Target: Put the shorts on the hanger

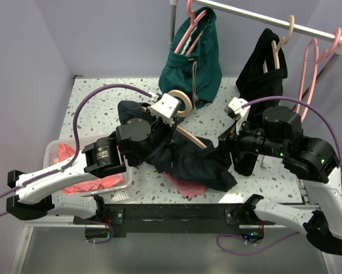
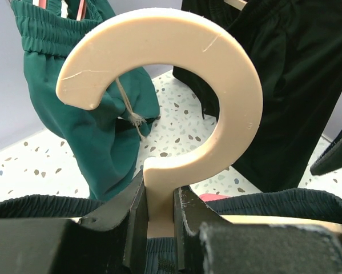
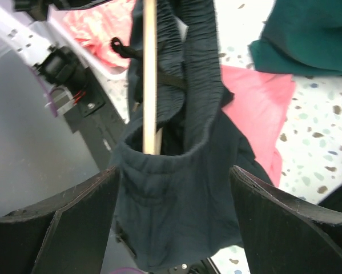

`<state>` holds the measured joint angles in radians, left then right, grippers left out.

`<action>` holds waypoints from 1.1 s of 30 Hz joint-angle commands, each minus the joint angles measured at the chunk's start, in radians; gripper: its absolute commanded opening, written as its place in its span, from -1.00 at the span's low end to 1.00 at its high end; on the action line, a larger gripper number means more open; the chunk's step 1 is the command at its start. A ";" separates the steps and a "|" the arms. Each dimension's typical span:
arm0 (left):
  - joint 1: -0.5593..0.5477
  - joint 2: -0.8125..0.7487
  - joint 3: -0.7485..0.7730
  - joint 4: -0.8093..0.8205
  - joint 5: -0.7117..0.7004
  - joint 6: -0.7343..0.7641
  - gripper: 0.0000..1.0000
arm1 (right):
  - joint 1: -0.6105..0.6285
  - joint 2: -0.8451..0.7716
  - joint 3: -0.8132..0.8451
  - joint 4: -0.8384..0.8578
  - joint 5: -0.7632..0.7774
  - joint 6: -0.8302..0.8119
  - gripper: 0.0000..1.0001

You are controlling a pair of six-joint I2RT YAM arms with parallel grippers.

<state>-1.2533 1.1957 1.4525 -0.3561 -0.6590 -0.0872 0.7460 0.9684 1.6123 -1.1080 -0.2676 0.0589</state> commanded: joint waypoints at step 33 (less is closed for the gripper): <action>-0.006 0.062 0.051 0.152 0.035 -0.036 -0.32 | 0.081 -0.042 -0.103 0.014 0.117 0.048 -1.00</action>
<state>-1.2533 1.2671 1.4490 -0.2783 -0.6582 -0.0994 0.8200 0.9710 1.4750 -1.1294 -0.1944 0.0895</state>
